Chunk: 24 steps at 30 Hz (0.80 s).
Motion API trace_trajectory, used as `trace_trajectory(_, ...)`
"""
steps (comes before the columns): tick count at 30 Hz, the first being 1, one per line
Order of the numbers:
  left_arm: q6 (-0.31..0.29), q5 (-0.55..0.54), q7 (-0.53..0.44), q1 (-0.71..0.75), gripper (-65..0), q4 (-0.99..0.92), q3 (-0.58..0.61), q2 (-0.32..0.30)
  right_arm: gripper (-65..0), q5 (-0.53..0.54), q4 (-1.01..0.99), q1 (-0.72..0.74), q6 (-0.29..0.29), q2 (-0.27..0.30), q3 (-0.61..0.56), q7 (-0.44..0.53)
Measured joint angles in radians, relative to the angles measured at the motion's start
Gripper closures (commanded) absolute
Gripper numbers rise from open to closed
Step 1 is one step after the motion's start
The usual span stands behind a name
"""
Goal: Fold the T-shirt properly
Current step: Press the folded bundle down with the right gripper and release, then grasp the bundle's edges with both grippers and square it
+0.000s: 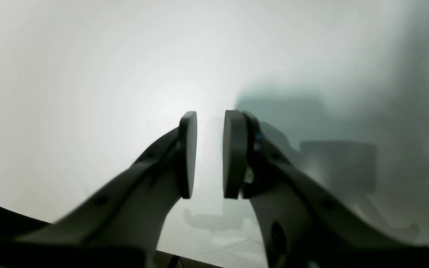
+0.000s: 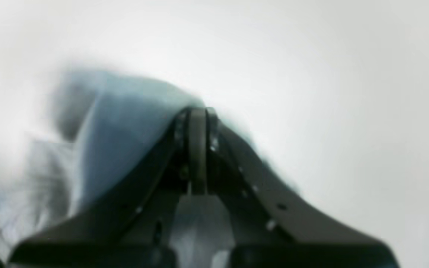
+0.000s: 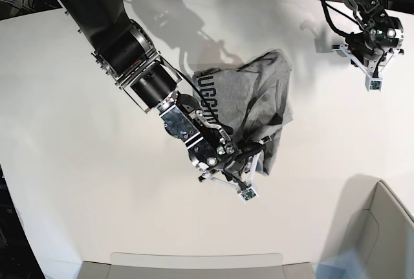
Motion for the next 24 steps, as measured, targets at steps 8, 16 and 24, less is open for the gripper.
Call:
trace_trajectory(8,0.0,-0.004,-0.001,0.0,-11.9,0.0,0.001,0.0,0.0,0.005,0.195,-0.087,0.011,0.044,0.004,0.011)
trace_trajectory(16,0.0,-0.008,-0.001,-0.024,-11.8,0.075,0.216,-0.002,0.0,-0.006,0.518,-0.193,0.007,0.15,0.279,-0.276)
trace_trajectory(24,0.0,-0.005,-0.001,-0.025,-0.8,0.201,0.461,-0.003,0.0,-0.008,0.677,-0.262,0.011,0.292,0.386,-0.51)
